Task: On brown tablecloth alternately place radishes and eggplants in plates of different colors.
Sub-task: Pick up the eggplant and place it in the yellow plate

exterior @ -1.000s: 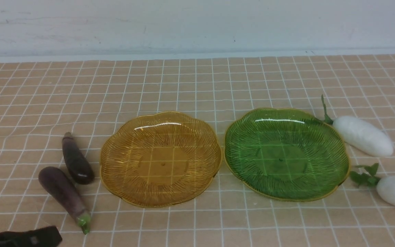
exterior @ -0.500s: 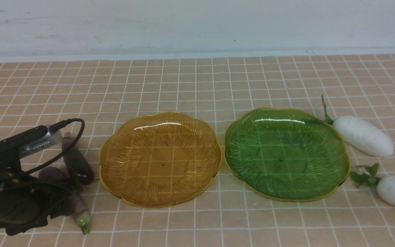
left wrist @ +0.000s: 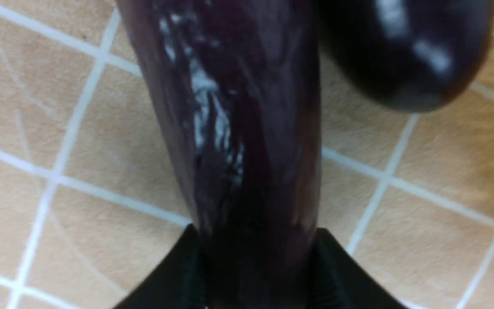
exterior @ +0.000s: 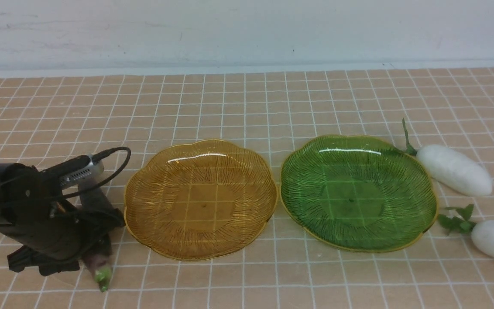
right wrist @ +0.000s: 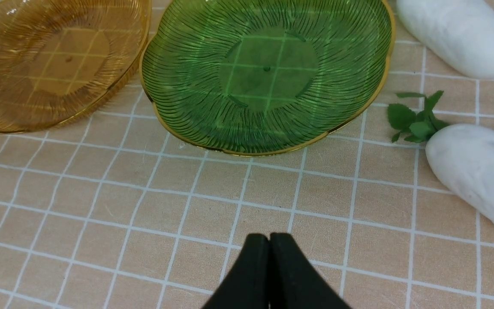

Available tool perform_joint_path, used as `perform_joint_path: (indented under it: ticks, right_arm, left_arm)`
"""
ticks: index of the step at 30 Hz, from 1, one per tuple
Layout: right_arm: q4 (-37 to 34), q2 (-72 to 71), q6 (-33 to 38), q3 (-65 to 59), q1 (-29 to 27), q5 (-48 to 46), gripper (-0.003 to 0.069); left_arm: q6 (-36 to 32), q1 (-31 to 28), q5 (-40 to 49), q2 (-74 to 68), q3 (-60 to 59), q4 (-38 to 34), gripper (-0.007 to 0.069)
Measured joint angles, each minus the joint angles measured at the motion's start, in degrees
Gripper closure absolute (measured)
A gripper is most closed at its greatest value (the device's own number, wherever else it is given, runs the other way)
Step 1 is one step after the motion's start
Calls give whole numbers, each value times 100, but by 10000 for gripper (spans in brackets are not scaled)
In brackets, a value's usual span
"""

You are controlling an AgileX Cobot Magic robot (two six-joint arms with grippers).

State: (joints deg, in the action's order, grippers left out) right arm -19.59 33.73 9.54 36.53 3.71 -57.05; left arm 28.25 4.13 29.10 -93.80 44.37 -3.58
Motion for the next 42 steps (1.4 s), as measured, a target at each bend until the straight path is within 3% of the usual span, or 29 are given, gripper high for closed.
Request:
perform_joint_path:
  ticks: [6,9,15,18,22,26,34,42]
  right_arm:
    - [5,0,0,0,0,0,670]
    - [5,0,0,0,0,0,670]
    - [5,0,0,0,0,5,670]
    - [5,0,0,0,0,5,670]
    - [5,0,0,0,0,15,670]
    - [5,0,0,0,0,22,670]
    - [6,0,0,0,0,22,670]
    - [6,0,0,0,0,22,670]
  left_arm:
    - [-108,4,1510,670,483,218,418]
    - [-490,11,2007,1056,1082,-205,418]
    - [-944,448,1487,501,1623,-1123,401]
    - [-977,757,999,-94,1868,-1314,348]
    - [-1097,854,838,-652,2360,-1319,211]
    - [-1171,625,1294,-665,2775,-1178,130]
    - [-911,-804,2126,-927,3149,-557,124]
    - [-812,-825,1602,-2044,3144,-847,144]
